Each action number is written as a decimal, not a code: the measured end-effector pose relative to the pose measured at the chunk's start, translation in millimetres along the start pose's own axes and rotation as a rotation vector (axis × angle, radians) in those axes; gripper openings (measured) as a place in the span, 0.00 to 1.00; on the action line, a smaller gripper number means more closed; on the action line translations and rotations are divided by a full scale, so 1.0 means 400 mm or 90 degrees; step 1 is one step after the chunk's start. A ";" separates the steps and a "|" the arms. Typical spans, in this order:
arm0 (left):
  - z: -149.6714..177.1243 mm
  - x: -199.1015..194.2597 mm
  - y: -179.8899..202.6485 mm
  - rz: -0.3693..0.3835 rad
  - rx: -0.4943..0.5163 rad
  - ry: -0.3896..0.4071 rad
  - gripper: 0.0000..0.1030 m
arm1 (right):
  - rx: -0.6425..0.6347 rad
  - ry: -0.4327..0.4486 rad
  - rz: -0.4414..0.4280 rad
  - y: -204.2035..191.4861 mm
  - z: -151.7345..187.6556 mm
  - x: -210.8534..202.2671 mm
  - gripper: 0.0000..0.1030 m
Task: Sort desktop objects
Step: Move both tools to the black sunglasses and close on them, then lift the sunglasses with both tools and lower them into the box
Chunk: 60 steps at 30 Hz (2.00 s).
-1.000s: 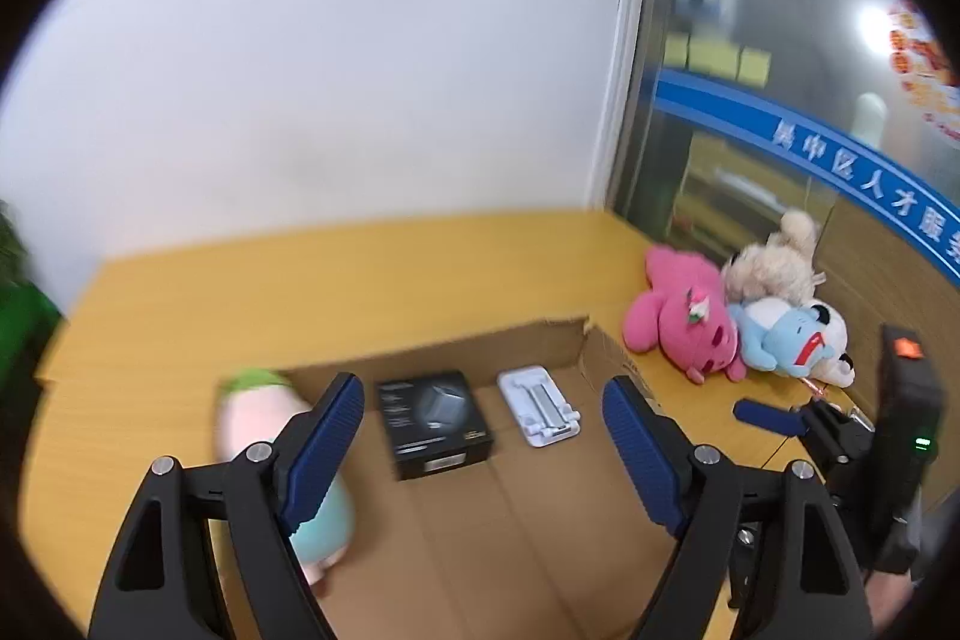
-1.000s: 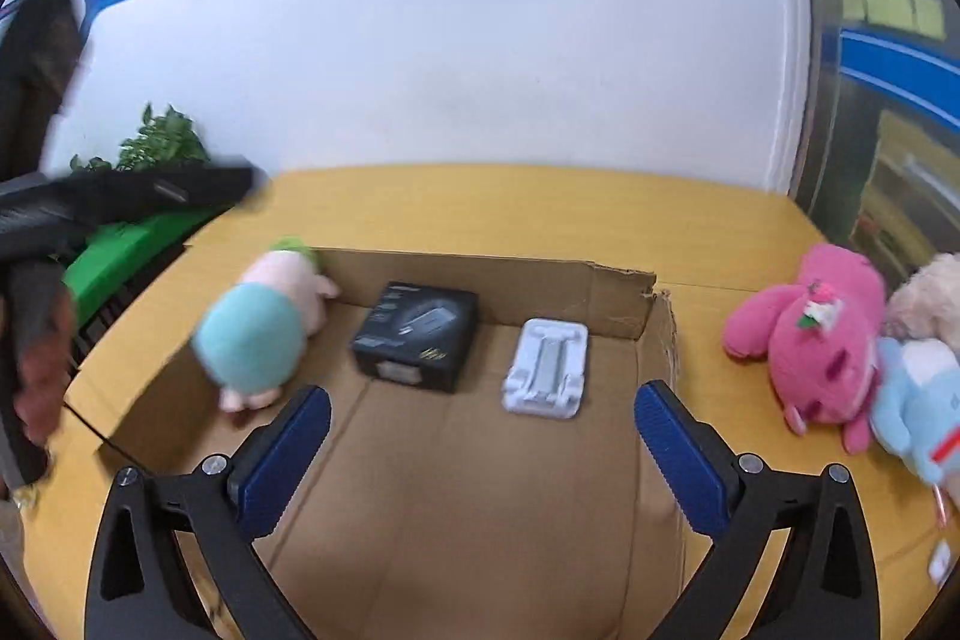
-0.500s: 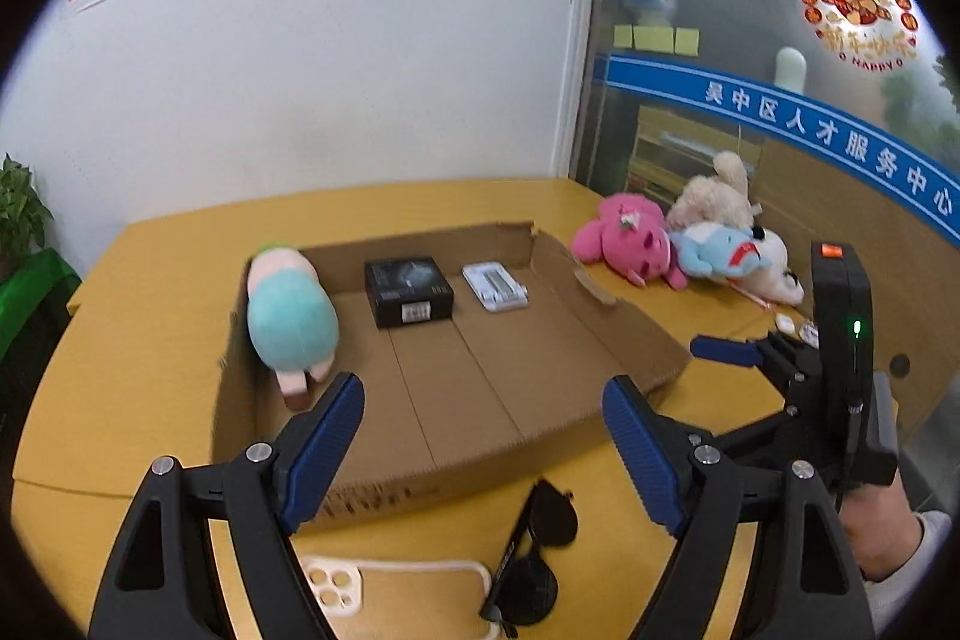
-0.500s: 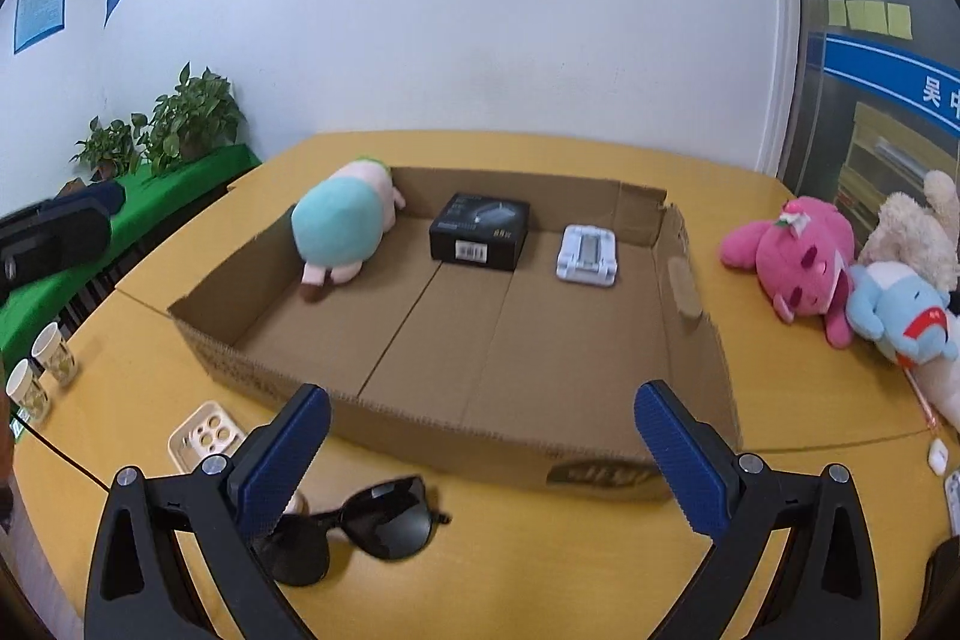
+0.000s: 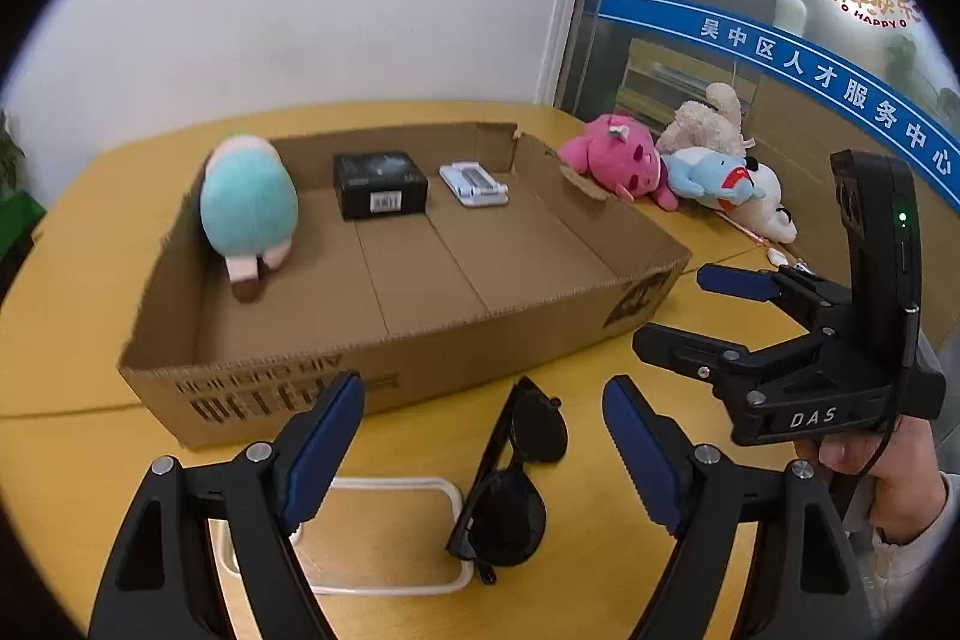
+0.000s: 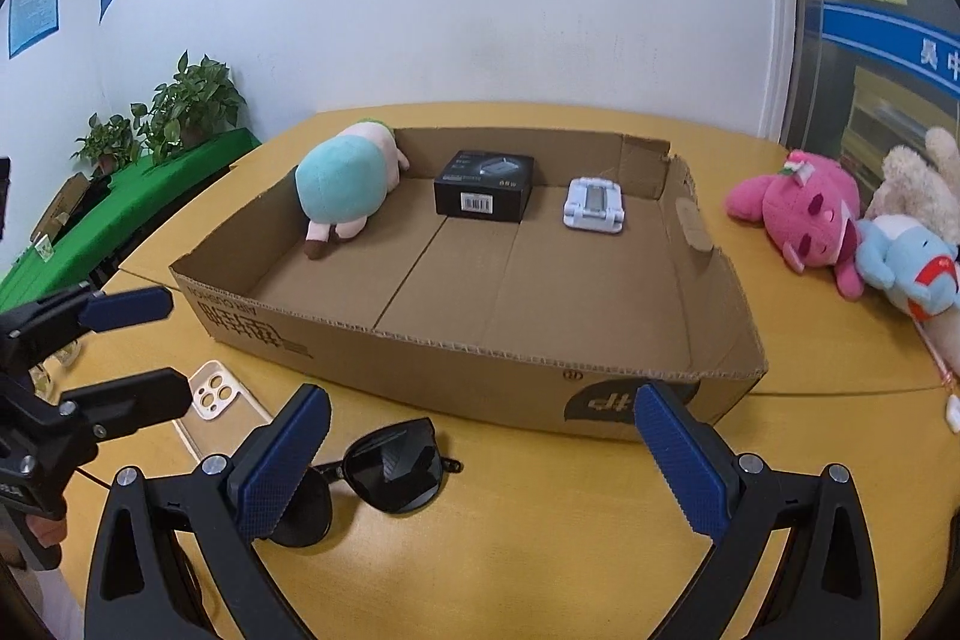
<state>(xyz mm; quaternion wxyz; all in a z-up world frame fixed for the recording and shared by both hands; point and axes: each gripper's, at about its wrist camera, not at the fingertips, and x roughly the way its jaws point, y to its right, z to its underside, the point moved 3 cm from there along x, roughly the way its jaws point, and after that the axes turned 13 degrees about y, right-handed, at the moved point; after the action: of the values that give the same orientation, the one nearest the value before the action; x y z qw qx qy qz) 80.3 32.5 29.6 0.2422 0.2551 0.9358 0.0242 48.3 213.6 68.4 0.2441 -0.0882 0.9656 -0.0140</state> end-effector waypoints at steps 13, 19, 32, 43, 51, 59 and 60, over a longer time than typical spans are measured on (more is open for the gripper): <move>0.138 0.051 -0.047 0.091 -0.109 -0.102 0.71 | 0.166 -0.130 -0.119 0.030 0.187 0.058 1.00; 0.183 0.086 -0.039 0.098 -0.125 -0.165 0.45 | 0.176 -0.141 -0.146 0.007 0.201 0.069 1.00; 0.206 0.102 -0.050 0.148 -0.053 -0.214 0.25 | -0.045 -0.167 -0.278 -0.030 0.140 0.081 1.00; 0.232 0.053 0.031 0.307 0.139 -0.273 0.25 | -0.279 -0.229 -0.340 -0.115 0.196 0.107 1.00; 0.233 0.053 0.020 0.333 0.153 -0.279 0.25 | -0.352 -0.265 -0.369 -0.157 0.263 0.082 0.73; 0.237 0.052 0.009 0.316 0.139 -0.283 0.29 | -0.344 -0.247 -0.364 -0.146 0.274 0.052 0.64; 0.237 0.050 0.003 0.311 0.128 -0.281 0.29 | -0.338 -0.245 -0.362 -0.145 0.276 0.050 0.64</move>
<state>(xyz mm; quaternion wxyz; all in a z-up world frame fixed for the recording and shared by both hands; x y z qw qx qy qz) 109.9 35.9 -62.8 0.3996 0.4935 0.7697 -0.0666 92.8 154.9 -33.9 0.3751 -0.4117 0.8097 0.1850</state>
